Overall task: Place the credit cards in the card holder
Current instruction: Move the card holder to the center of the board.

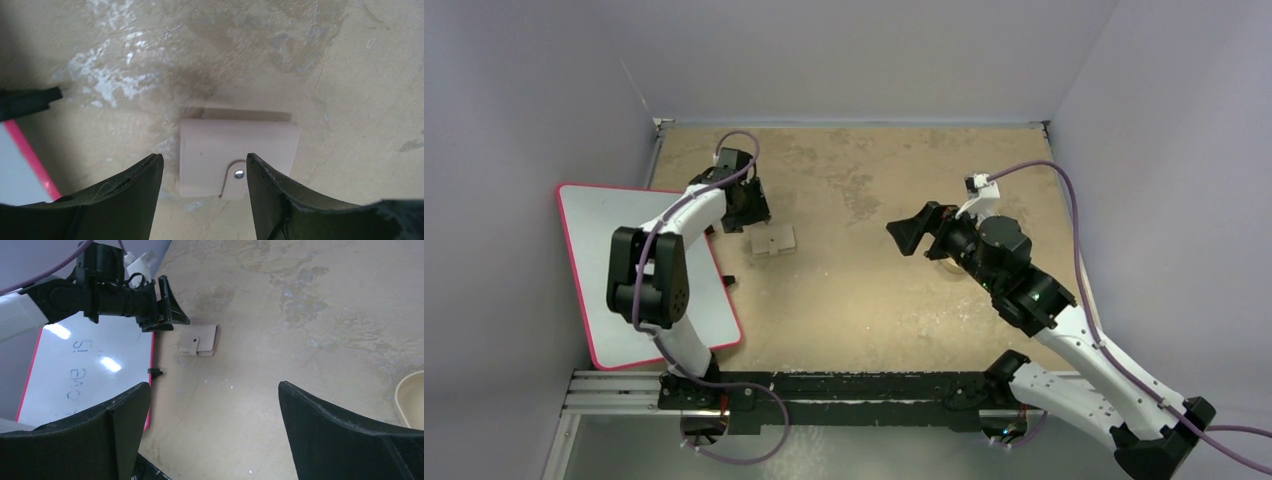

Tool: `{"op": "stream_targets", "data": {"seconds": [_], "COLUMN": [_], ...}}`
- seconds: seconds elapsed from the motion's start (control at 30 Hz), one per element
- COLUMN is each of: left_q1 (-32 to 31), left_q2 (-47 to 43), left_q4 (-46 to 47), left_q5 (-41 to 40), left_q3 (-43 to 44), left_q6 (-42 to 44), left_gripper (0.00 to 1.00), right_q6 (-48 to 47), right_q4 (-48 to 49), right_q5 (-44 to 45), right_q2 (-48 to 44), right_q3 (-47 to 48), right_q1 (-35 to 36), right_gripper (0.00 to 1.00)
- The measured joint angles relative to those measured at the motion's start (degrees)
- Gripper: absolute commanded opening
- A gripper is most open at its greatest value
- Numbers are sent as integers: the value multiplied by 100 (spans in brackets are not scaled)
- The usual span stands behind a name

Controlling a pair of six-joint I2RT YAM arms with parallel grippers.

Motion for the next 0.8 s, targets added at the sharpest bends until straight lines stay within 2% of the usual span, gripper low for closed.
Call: {"op": "stream_targets", "data": {"seconds": [0.3,0.5,0.63,0.8], "left_q1": [-2,-142,-680,-2094], "left_q2": [695,706,442,-179], "left_q4": [11,-15,70,461], "left_q5": [393,599,715,964], "left_q3": [205,26,-334,-887], "left_q6": [114,7,-411,-1416], "left_gripper": [58,46,40,39], "right_q6": [-160,-39,66,184], "right_q4": [-70,-302,-437,-544], "right_q5": [-2,-4,0,28], "right_q2": [-181,-249,-247,-229], "right_q3": [-28,-83,-229,-356], "right_q1": [0,0,0,0], "right_gripper": [99,98,97,96]}}
